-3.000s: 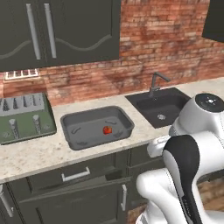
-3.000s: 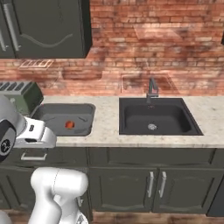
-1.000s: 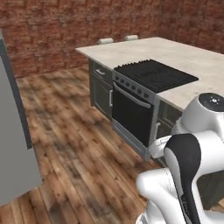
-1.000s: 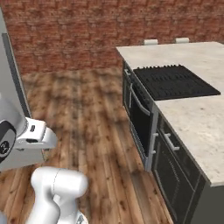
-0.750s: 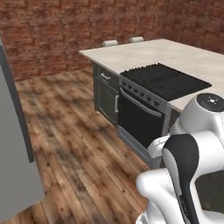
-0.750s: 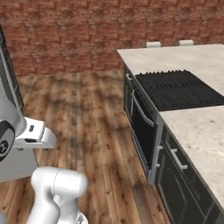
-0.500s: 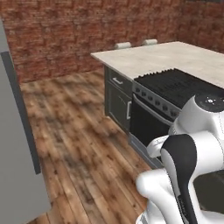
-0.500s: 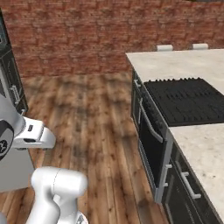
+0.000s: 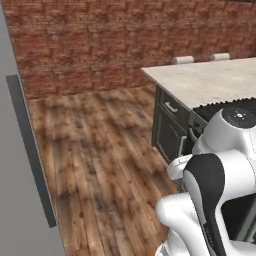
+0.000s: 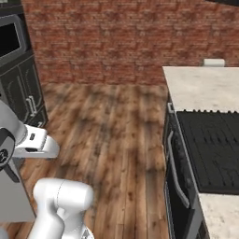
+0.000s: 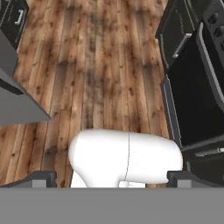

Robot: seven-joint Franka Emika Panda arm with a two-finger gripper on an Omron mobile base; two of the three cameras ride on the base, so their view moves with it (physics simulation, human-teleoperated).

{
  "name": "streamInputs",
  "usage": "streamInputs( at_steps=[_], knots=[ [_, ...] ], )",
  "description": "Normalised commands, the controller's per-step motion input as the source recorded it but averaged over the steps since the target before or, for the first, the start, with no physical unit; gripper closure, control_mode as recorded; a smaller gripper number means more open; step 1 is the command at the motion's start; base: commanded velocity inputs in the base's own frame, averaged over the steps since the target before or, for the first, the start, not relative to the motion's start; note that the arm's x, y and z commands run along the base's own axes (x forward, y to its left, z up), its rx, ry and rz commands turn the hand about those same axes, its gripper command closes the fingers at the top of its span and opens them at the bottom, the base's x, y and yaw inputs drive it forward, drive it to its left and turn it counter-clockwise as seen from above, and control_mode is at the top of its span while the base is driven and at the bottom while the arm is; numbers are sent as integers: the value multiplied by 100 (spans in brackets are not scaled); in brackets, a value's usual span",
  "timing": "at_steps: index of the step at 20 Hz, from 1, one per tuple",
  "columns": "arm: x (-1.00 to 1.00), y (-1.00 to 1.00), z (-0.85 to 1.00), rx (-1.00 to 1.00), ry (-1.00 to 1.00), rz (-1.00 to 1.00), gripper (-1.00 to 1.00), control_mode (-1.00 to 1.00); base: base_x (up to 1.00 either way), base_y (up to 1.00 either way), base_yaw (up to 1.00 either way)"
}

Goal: Pick the peach and apple from the fridge and place them inside the tupperware on the counter.

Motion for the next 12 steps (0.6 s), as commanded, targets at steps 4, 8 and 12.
streamInputs(
  at_steps=[4,8,12],
  knots=[
    [0,0,0,0,0,0,-100,100,100,-31,46],
    [0,0,0,0,0,0,-100,100,94,-37,55],
    [0,0,0,0,0,0,-100,100,85,-41,52]
  ],
)
